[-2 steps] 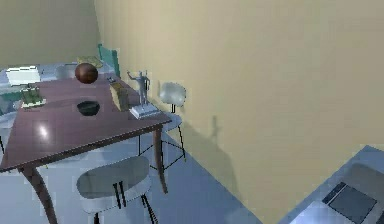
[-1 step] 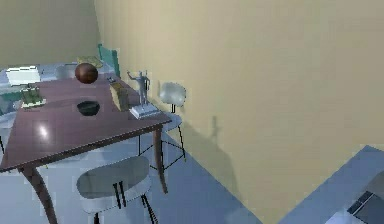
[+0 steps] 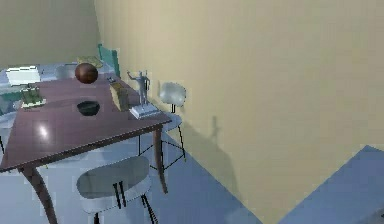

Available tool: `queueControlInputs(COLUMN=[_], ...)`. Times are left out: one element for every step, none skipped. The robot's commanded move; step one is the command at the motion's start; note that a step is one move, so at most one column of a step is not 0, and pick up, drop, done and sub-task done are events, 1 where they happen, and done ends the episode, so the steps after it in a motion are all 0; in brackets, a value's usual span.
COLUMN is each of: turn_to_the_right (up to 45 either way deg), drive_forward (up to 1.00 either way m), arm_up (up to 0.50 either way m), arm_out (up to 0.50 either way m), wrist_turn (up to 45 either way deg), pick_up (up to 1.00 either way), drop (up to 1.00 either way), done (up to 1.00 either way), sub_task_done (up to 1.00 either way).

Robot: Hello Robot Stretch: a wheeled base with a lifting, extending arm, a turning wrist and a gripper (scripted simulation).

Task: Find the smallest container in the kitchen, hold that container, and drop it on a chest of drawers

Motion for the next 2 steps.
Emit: queueControlInputs(turn_to_the_right=[0.0,0.0], drive_forward=[0.0,0.0], arm_up=[-0.12,0.0], arm_out=[0.0,0.0], wrist_turn=[0.0,0.0], pick_up=[0.0,0.0], drop=[0.0,1.0], done=[0.0,0.0], sub_task_done=[0.0,0.0])
